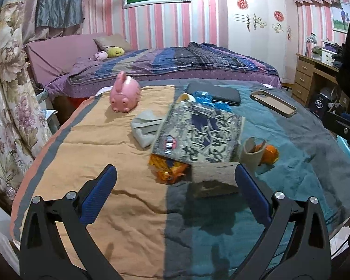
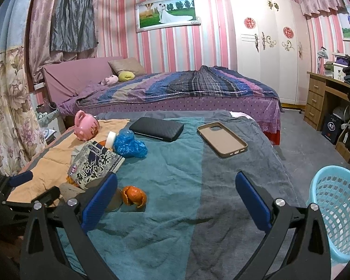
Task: Collect trash
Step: 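Close the left tool on the grey tube while the right tool approaches the grey paper cup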
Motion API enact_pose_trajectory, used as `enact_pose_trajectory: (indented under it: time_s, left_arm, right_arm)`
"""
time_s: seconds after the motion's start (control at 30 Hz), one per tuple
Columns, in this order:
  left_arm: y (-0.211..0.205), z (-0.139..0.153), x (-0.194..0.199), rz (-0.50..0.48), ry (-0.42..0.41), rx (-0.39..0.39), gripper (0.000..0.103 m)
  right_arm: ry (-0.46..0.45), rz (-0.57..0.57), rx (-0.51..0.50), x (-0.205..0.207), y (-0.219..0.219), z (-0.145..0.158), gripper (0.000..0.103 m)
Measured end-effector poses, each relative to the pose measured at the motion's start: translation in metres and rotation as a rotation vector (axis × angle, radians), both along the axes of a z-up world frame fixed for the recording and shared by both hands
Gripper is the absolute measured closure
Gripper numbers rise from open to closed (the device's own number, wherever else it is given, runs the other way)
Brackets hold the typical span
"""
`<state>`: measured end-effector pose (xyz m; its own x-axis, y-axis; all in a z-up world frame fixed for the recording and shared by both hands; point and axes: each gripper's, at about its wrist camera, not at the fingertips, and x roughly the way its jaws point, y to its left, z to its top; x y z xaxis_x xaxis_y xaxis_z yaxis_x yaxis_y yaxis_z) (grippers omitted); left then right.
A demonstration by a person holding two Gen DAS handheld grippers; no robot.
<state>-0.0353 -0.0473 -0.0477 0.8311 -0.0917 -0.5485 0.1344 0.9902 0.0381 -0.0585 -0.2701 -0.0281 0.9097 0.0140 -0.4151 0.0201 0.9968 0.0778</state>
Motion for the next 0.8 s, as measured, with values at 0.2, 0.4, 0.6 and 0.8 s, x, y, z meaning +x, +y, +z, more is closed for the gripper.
enact_pose_trajectory:
  time_s: [0.2, 0.4, 0.6, 0.8]
  left_arm:
    - [-0.016, -0.007, 0.006, -0.008, 0.035, -0.006, 0.005]
    - [-0.022, -0.018, 0.014, -0.002, 0.085, 0.009, 0.005]
    - [-0.024, -0.02, 0.015, -0.051, 0.105, -0.001, 0.031]
    - [-0.025, -0.019, 0.012, -0.109, 0.101, -0.013, 0.051]
  right_arm:
    - [0.008, 0.0, -0.003, 0.0, -0.003, -0.001, 0.004]
    - [0.015, 0.01, -0.019, -0.001, -0.002, -0.002, 0.004]
    - [0.019, 0.021, -0.03, -0.001, 0.003, -0.004, 0.004]
    - [0.028, 0.039, -0.051, 0.001, 0.014, -0.007, 0.004]
